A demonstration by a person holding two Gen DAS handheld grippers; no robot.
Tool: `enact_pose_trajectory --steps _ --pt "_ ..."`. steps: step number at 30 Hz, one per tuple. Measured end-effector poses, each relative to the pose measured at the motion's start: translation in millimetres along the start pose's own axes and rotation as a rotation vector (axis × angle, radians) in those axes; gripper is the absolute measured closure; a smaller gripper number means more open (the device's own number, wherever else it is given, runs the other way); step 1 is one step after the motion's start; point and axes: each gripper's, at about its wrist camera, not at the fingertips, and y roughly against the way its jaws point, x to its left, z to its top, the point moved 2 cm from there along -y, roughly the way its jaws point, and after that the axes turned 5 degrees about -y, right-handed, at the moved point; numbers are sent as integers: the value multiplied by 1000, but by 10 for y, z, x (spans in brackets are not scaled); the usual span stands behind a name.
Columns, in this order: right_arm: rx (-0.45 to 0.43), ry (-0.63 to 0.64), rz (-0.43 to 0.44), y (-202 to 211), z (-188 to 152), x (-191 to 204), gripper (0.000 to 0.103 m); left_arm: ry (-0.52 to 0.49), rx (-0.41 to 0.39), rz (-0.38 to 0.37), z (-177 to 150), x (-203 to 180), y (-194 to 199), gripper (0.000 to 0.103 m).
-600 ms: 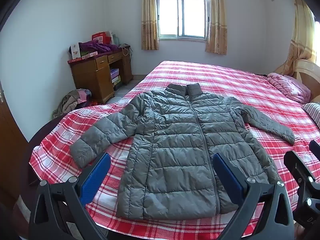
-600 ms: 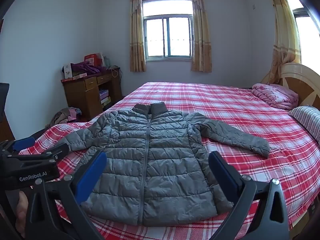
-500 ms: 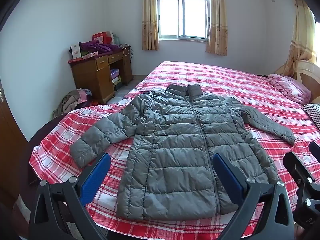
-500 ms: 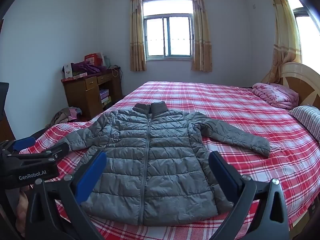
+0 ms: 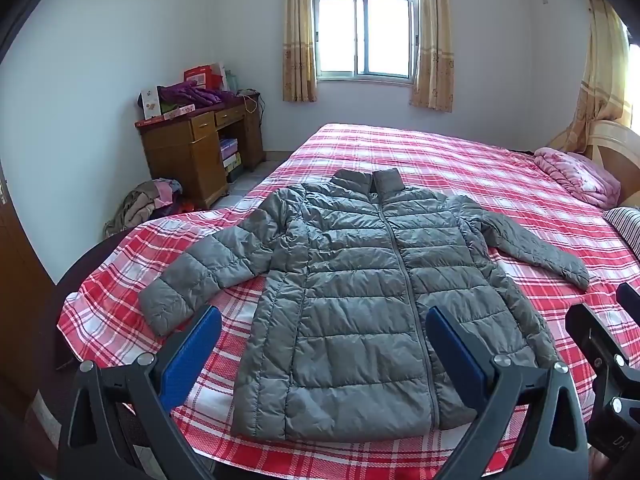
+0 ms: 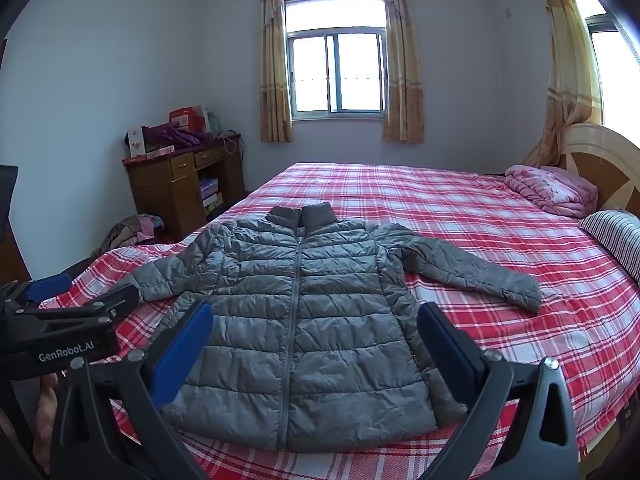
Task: Fold large clothes
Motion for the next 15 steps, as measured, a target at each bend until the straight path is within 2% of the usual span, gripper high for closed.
enact_pose_trajectory --steps 15 --pt "0 -4 0 16 2 -43 0 -2 -12 -8 24 59 13 1"
